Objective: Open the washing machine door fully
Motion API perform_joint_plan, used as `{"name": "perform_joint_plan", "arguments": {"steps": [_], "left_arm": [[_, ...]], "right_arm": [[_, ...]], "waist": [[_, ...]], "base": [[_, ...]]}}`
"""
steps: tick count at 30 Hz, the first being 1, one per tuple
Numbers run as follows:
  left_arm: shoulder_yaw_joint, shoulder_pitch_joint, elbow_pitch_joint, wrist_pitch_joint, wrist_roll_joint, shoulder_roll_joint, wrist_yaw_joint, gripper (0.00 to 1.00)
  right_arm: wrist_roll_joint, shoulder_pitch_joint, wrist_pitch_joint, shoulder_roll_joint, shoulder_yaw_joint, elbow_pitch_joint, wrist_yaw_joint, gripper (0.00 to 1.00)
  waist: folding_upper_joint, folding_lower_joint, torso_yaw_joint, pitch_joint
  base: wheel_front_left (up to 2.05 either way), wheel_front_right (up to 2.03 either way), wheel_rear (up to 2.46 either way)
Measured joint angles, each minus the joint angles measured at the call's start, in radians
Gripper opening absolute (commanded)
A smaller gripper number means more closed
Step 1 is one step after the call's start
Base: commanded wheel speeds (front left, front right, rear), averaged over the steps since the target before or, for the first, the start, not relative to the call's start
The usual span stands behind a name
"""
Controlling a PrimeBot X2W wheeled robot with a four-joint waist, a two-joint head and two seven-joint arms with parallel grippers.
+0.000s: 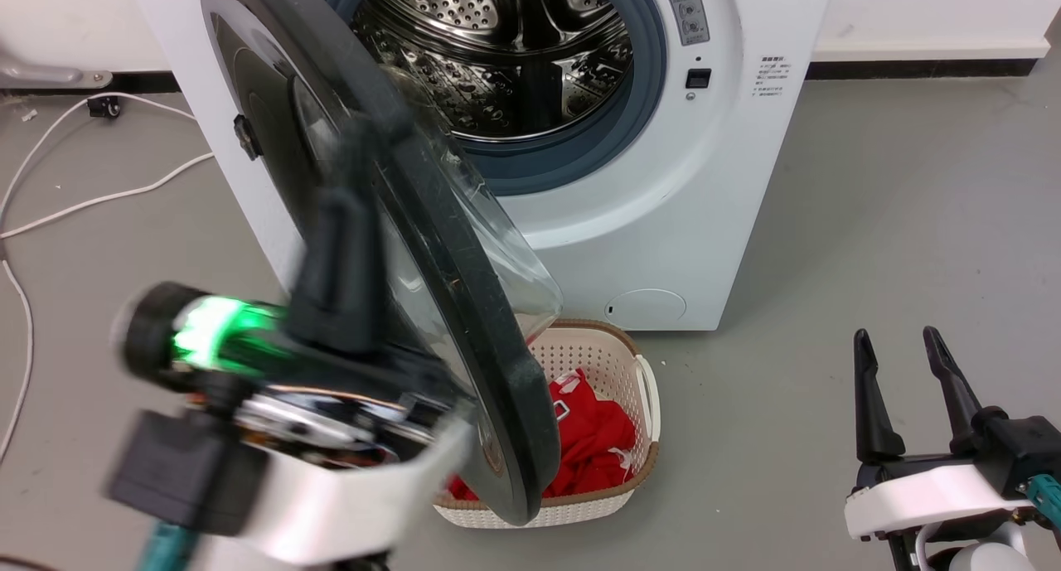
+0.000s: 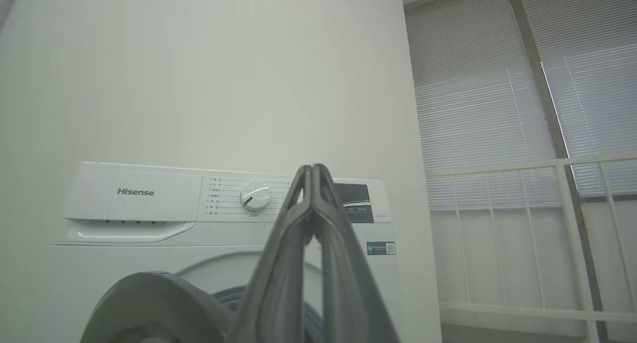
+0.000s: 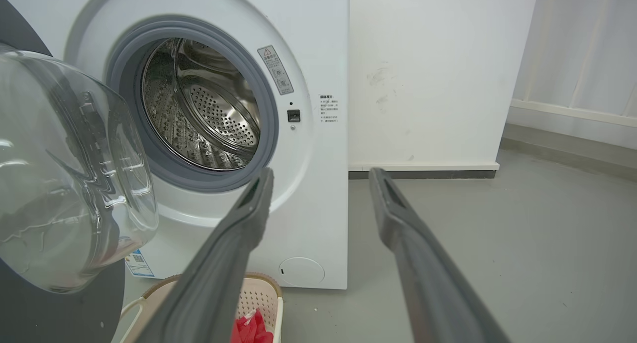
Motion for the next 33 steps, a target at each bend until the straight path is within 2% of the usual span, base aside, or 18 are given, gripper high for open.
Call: {"name": "perform_joint_plan", "arguments": {"steps": [6,7,14,23,33], "left_arm": [[-0.212,0.043,0.035,0.073,-0.017,0.0,-0.055,0.0],[-0.307,0.067,0.068,0.123,-0.034,0.002,-0.068,0.0],[-0.445,0.13,0.166,0.203,-0.03,0.049,-0.078,0.0],[-0.443,0.195,0.301,0.215,-0.018,0.066,-0.026,0.0],[-0.393,0.098,0.443,0.151,-0.029,0.029,0.031,0.0]], "right_arm": [[0.002,0.001,0.0,0.0,-0.002,0.004,0.0,1.0],[0.005,0.001,0.0,0.0,-0.002,0.005,0.0,1.0],[0.008,0.003,0.001,0.0,0.005,0.011,0.0,1.0],[0.015,0.004,0.004,0.0,0.006,0.016,0.0,1.0],[0.025,0.001,0.004,0.0,0.014,0.023,0.0,1.0]], "waist": [[-0.0001,0.0,0.003,-0.004],[0.0,0.0,0.004,-0.004],[0.0,0.0,0.001,-0.008],[0.0,0.0,-0.004,-0.001],[0.0,0.0,-0.009,0.008]], "base": [[0.0,0.0,0.0],[0.0,0.0,0.0],[0.0,0.0,0.0],[0.0,0.0,0.0],[0.0,0.0,0.0]]}}
